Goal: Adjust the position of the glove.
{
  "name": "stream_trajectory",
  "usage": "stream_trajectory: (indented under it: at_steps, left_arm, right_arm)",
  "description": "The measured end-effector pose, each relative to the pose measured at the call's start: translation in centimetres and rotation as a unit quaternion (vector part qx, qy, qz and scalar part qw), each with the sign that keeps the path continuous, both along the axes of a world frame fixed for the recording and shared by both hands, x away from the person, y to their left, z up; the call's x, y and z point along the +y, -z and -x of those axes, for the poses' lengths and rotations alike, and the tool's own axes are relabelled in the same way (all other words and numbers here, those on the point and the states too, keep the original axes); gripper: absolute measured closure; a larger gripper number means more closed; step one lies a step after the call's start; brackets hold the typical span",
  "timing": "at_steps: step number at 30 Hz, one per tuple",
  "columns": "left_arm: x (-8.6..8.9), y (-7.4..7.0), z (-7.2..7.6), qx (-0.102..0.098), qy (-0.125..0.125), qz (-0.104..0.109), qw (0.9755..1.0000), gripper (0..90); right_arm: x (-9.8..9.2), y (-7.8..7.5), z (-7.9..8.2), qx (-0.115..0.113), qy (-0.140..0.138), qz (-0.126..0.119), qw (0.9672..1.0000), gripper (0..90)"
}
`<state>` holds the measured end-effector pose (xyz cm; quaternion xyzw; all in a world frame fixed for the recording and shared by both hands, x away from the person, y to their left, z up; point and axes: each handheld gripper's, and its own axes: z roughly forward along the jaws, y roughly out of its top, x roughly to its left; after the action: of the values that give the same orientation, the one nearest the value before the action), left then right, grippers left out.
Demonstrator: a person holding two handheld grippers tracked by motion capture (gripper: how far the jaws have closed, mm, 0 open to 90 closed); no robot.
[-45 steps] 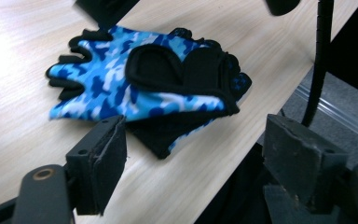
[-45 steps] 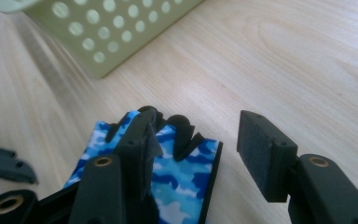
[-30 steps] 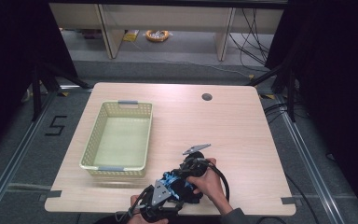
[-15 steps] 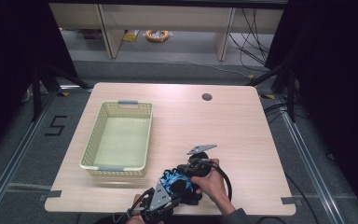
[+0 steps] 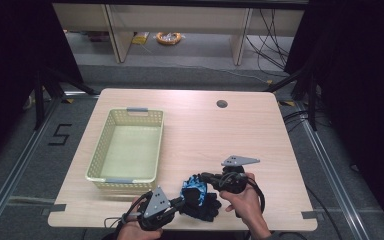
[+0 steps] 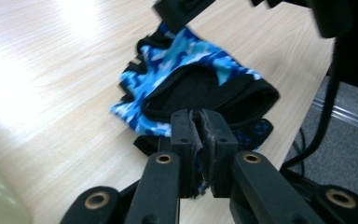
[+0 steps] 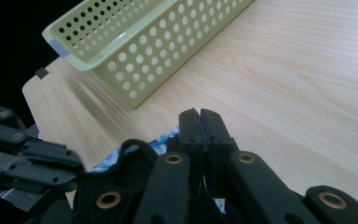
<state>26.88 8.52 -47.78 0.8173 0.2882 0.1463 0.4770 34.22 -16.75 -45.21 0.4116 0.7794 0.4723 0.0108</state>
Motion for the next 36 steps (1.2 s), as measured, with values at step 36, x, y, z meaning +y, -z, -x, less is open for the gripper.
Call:
stream_trajectory:
  at_steps: [36]
  left_arm:
    - [-1.0, 2.5, -5.1, -0.006, 0.057, -0.042, 0.9975, 81.9]
  right_arm:
    - [-1.1, 3.5, 8.5, 0.014, 0.02, 0.028, 0.9993, 80.1]
